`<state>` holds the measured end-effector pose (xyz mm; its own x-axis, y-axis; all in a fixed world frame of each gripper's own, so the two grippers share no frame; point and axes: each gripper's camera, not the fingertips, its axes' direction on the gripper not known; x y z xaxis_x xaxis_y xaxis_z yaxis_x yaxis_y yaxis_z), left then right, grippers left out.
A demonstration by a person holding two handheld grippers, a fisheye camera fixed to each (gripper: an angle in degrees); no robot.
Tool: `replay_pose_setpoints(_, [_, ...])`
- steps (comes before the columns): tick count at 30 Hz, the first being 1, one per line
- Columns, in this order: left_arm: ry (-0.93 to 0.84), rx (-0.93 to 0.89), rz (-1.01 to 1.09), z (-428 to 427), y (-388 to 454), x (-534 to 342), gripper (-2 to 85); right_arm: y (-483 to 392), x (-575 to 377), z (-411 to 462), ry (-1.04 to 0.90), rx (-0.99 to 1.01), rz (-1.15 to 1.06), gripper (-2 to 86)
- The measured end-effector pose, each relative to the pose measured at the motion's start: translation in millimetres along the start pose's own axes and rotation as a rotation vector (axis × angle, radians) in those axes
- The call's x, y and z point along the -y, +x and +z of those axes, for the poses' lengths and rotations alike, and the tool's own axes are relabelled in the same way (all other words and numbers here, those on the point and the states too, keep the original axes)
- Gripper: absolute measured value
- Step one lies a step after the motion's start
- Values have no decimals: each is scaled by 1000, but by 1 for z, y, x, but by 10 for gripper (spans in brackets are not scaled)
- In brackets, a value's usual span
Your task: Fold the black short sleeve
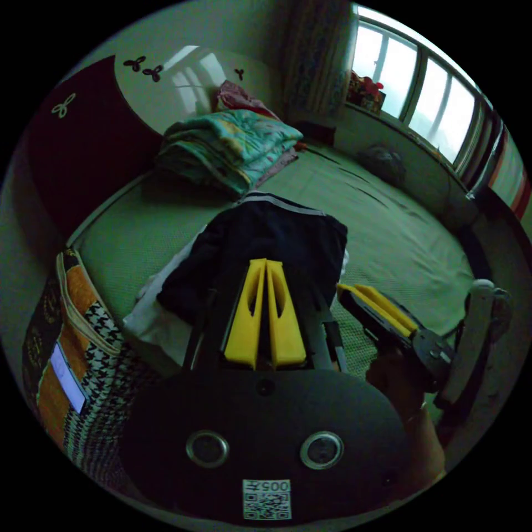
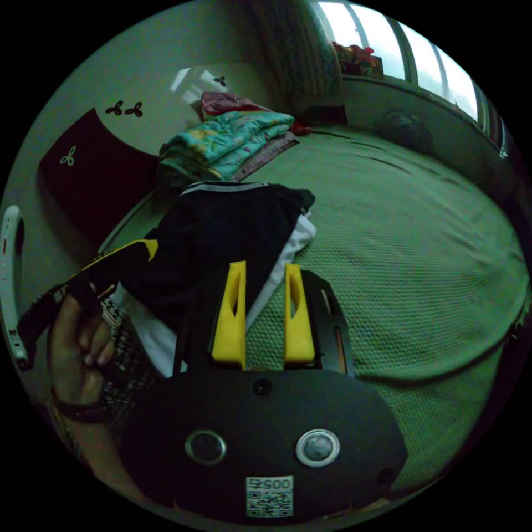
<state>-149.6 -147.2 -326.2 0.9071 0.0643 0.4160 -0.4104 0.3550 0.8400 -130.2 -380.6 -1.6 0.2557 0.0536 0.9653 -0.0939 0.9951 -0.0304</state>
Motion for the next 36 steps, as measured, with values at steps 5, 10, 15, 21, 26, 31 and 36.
replay_pose_setpoints(5, [-11,-5,9,14,-21,22,-7,-14,21,38,-25,4,17,110])
replay_pose_setpoints(10, [-1,-21,-23,22,-42,39,-7,-35,38,68,-24,-5,1,88])
replay_pose_setpoints(15, [7,-42,-35,32,-57,55,-7,-56,51,80,-11,-92,-50,29])
replay_pose_setpoints(21, [0,-47,-40,46,-64,71,-7,-55,64,82,-5,-68,-1,-14])
replay_pose_setpoints(26, [-8,-50,-32,58,-61,84,-8,-52,68,88,-5,-48,29,-17])
replay_pose_setpoints(31, [-21,-57,-23,72,-51,96,-7,-43,73,84,31,-98,58,-17])
replay_pose_setpoints(36, [-51,-71,5,91,-28,109,-7,-15,78,78,35,-182,71,-17])
